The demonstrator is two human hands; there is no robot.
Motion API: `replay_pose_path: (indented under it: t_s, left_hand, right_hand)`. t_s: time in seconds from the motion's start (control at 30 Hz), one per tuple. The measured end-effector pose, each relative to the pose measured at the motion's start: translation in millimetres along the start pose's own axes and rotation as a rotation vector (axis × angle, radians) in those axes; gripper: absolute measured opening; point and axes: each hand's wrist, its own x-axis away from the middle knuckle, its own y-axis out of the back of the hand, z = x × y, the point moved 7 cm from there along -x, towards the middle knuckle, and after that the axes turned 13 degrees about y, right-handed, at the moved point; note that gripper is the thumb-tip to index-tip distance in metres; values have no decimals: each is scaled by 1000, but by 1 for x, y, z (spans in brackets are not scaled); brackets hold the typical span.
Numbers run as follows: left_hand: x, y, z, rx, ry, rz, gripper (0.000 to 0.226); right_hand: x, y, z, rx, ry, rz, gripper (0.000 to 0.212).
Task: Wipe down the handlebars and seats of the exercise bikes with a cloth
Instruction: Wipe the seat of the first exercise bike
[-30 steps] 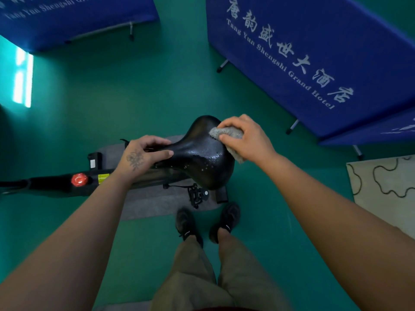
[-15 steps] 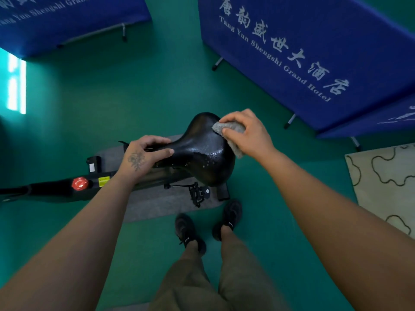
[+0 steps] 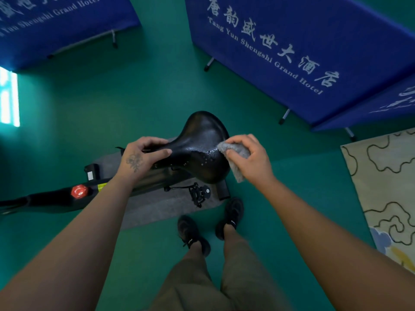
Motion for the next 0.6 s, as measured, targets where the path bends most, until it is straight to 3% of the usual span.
replay_pose_path:
  t_s: [0.23, 0.6]
  left_hand:
    - [2, -2, 1, 5, -14, -11, 24]
    - [2, -1, 0, 6, -8, -7, 23]
  right_hand:
    - [-47, 0, 4, 11, -15, 9, 16]
    - [50, -13, -4, -113, -51, -155, 28]
